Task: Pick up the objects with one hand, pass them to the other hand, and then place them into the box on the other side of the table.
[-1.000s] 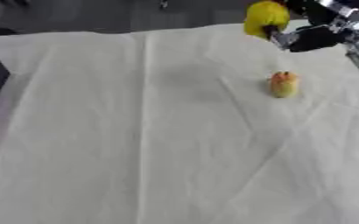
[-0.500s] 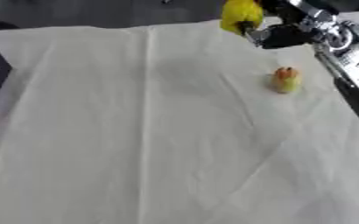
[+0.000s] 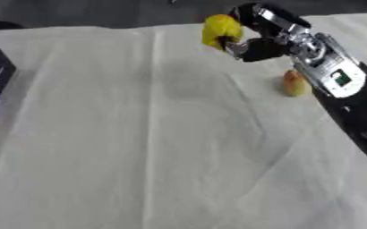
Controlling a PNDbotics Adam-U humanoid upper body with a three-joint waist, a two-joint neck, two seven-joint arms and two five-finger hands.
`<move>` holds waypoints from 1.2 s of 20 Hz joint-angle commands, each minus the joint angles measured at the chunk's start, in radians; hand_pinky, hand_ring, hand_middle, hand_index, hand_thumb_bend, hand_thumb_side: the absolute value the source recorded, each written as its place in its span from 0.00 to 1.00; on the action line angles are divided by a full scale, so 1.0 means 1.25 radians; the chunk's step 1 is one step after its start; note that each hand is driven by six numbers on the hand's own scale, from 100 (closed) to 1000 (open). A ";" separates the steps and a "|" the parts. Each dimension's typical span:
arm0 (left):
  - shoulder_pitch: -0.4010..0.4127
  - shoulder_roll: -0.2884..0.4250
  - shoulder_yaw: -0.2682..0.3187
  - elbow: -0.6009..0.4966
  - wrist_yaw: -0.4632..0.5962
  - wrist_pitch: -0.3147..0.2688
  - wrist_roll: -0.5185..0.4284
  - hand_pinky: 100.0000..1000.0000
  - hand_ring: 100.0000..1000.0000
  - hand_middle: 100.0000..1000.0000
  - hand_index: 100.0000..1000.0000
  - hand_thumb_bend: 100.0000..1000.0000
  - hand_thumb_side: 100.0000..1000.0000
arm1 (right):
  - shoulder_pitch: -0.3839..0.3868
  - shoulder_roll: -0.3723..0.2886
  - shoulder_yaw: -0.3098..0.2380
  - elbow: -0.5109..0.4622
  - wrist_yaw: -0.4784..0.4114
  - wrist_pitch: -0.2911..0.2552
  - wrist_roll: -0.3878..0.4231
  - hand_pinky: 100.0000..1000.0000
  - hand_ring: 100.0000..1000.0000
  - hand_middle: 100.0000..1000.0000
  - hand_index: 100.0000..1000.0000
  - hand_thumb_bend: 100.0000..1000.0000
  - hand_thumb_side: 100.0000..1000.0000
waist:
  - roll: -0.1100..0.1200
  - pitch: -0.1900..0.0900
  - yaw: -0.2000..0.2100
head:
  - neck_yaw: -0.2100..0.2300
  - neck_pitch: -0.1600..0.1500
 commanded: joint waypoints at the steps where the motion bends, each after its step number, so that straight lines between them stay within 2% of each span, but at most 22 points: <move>1: -0.032 0.007 -0.018 -0.006 -0.018 0.001 -0.033 0.81 0.71 0.71 0.77 0.00 0.47 | -0.019 -0.006 0.002 -0.005 -0.008 0.002 -0.009 0.97 0.54 0.37 0.53 0.00 0.09 | 0.002 -0.025 0.004 | -0.010 -0.001; 7: -0.072 -0.016 -0.072 -0.005 -0.047 0.007 -0.099 0.81 0.72 0.72 0.79 0.00 0.47 | -0.033 0.019 0.020 0.000 -0.034 0.013 -0.026 0.97 0.54 0.37 0.53 0.00 0.18 | 0.003 -0.023 0.014 | -0.023 -0.002; 16: -0.130 -0.084 -0.160 0.040 -0.100 0.022 -0.222 0.81 0.73 0.73 0.83 0.00 0.49 | -0.049 0.048 0.057 -0.020 -0.092 0.039 -0.040 0.98 0.54 0.37 0.53 0.00 0.33 | 0.008 -0.023 0.013 | -0.033 -0.003; 20: -0.144 -0.119 -0.191 0.067 -0.122 0.037 -0.246 0.82 0.73 0.73 0.84 0.01 0.48 | -0.050 0.058 0.068 -0.032 -0.105 0.047 -0.036 0.97 0.54 0.38 0.53 0.00 0.34 | 0.011 -0.024 0.010 | -0.037 -0.003; 24: -0.157 -0.156 -0.217 0.087 -0.134 0.066 -0.243 0.82 0.73 0.74 0.84 0.06 0.45 | -0.051 0.070 0.077 -0.044 -0.107 0.047 -0.035 0.97 0.54 0.38 0.53 0.00 0.34 | 0.013 -0.024 0.009 | -0.040 -0.004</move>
